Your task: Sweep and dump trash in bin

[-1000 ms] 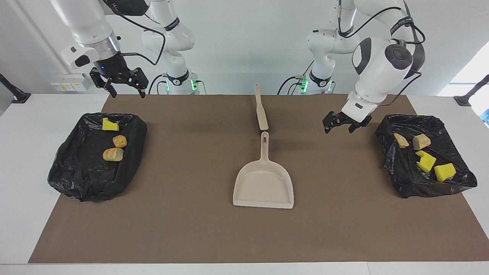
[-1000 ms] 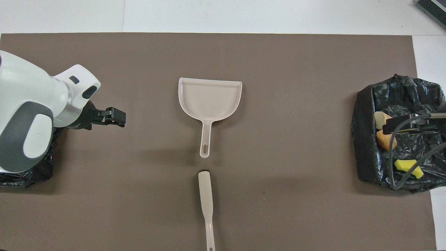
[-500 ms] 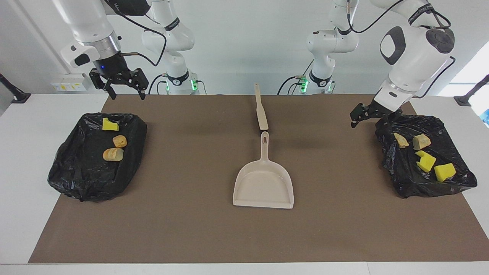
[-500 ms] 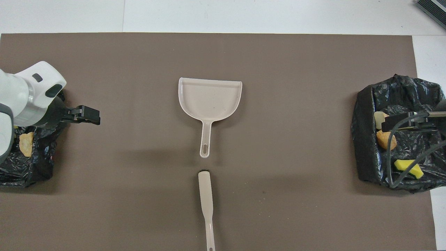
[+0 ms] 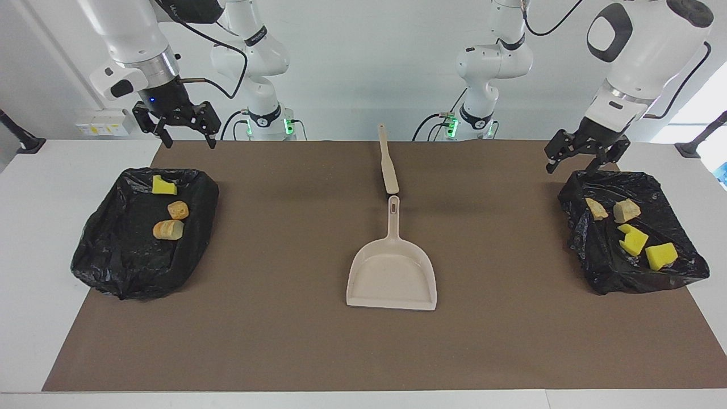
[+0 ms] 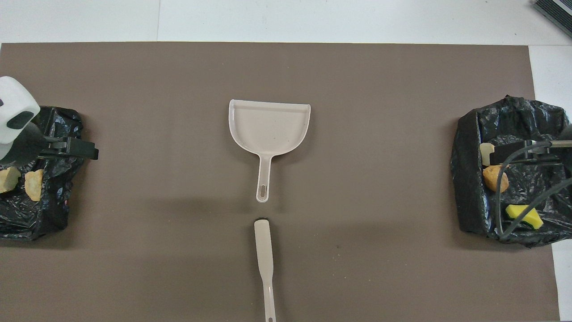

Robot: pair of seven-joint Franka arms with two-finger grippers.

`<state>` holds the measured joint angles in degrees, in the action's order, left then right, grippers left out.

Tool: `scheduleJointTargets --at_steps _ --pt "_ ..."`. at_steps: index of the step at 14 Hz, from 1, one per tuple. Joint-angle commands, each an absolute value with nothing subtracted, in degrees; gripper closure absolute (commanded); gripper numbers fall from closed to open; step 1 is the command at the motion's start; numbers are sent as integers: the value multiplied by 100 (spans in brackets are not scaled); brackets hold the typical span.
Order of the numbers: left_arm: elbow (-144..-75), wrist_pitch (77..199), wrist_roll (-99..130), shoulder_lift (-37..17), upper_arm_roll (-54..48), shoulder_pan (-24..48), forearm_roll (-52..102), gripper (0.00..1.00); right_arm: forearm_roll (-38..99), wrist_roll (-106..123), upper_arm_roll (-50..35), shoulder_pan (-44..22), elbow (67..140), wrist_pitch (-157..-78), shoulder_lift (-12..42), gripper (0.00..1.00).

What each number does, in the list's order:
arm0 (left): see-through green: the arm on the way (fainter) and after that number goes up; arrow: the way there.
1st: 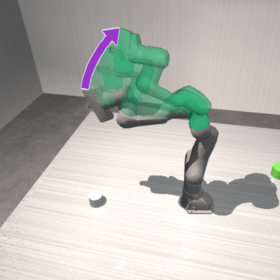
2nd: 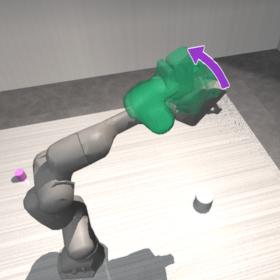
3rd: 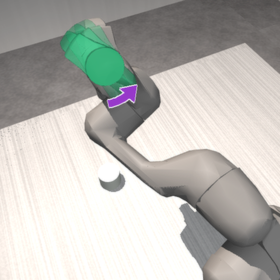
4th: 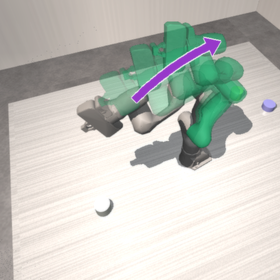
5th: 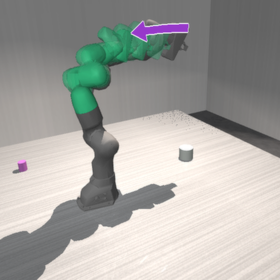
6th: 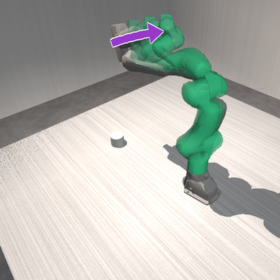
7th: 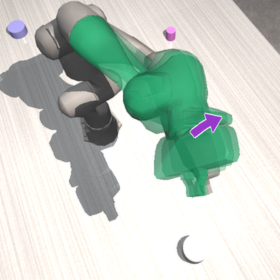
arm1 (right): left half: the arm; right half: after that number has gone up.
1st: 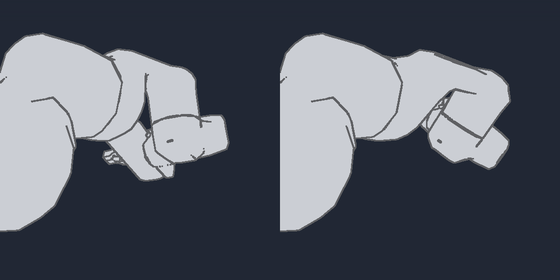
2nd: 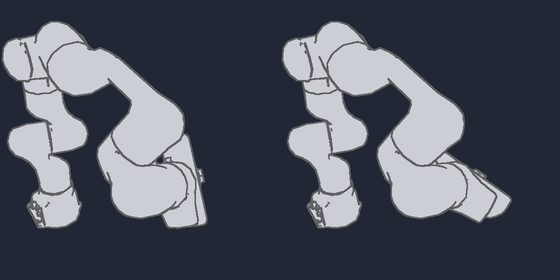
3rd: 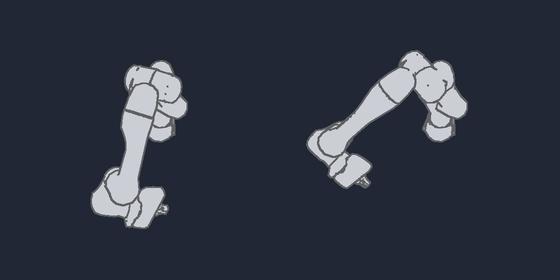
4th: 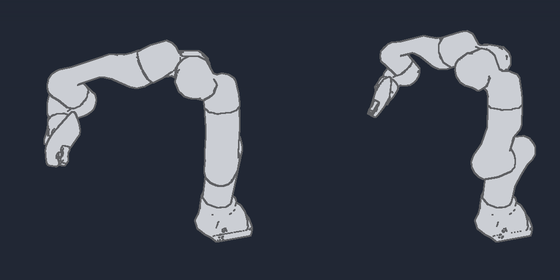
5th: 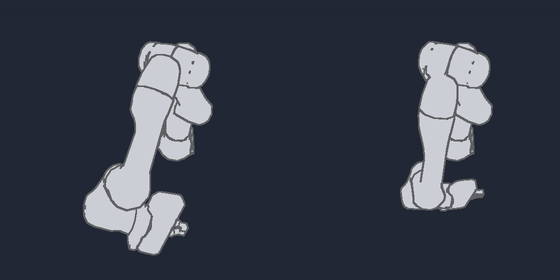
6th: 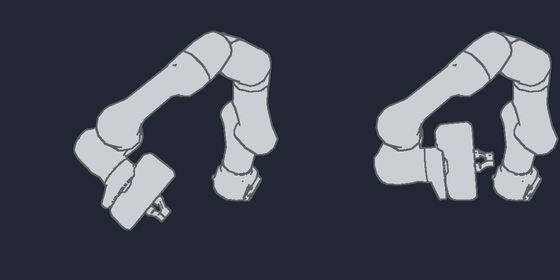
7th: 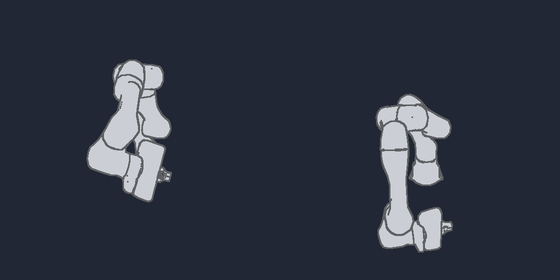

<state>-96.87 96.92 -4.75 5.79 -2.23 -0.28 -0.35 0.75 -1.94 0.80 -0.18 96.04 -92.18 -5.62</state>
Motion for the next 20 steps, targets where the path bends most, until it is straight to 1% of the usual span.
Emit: scheduleJointTargets --at_steps 1,3,6,11,20 --pt "-9212 9256 -492 527 -220 26 -220 0 132 -281 35 44 9668 -9299 -624 0" --pt "-9106 9019 -440 562 -246 44 -167 0 132 -272 26 44 9668 -9299 -624 0" --pt "-9211 9061 -134 641 -360 44 8 0 141 -290 35 44 9668 -9290 -624 0" --pt "-9062 9096 -44 641 -299 -35 201 0 141 -299 35 44 9668 -9264 -624 0" --pt "-9299 9035 -70 826 -290 -44 220 0 141 -299 35 70 9668 -9246 -624 0"
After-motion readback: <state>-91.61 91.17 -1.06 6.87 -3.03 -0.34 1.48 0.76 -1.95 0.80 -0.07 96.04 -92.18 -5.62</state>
